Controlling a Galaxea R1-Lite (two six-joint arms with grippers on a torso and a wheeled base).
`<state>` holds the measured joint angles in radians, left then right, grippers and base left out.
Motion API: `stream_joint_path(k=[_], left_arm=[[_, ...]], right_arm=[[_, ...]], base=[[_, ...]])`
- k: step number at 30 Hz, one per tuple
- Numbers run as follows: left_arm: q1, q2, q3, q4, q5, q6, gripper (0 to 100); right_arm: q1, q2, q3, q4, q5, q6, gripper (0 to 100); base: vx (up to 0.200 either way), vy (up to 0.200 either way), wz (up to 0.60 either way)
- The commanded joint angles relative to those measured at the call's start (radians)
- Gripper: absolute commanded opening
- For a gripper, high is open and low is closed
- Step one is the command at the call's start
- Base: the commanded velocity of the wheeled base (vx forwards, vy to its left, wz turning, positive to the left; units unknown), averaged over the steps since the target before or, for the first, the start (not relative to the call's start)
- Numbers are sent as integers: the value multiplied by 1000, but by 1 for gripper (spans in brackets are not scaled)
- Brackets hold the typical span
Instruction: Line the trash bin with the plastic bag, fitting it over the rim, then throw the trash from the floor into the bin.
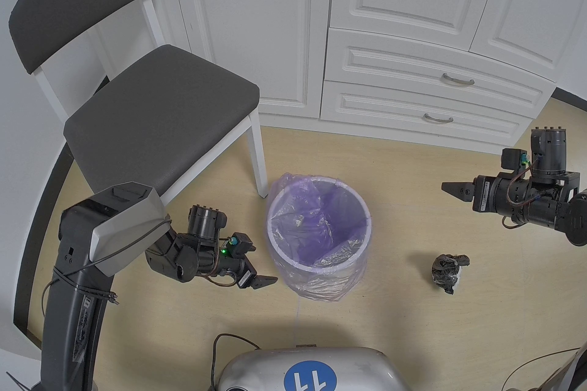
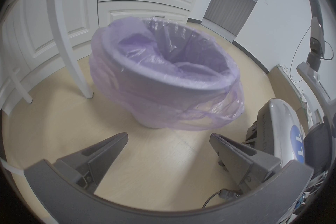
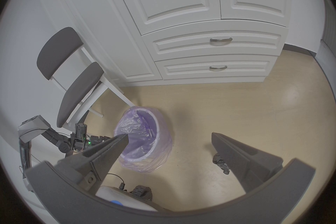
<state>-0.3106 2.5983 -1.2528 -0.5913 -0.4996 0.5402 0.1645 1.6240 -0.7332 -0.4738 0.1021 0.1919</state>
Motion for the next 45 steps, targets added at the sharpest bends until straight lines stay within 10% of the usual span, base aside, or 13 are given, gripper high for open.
stream_joint_path(k=[1,12,13,45], left_arm=[[-27,-3,-28,8,-10,0,100],[-71,51,-209,172,-11,0,100],[-70,54,-226,185,-11,1,0],[30,217,-559,389,-94,-11,0]], right_arm=[[3,-1,6,0,1,0,100],[1,-4,5,-2,1,0,100],[1,-4,5,-2,-1,0,100],[3,5,35,-3,1,-51,100]], base=[[0,0,0],[0,0,0],[0,0,0],[0,0,0]])
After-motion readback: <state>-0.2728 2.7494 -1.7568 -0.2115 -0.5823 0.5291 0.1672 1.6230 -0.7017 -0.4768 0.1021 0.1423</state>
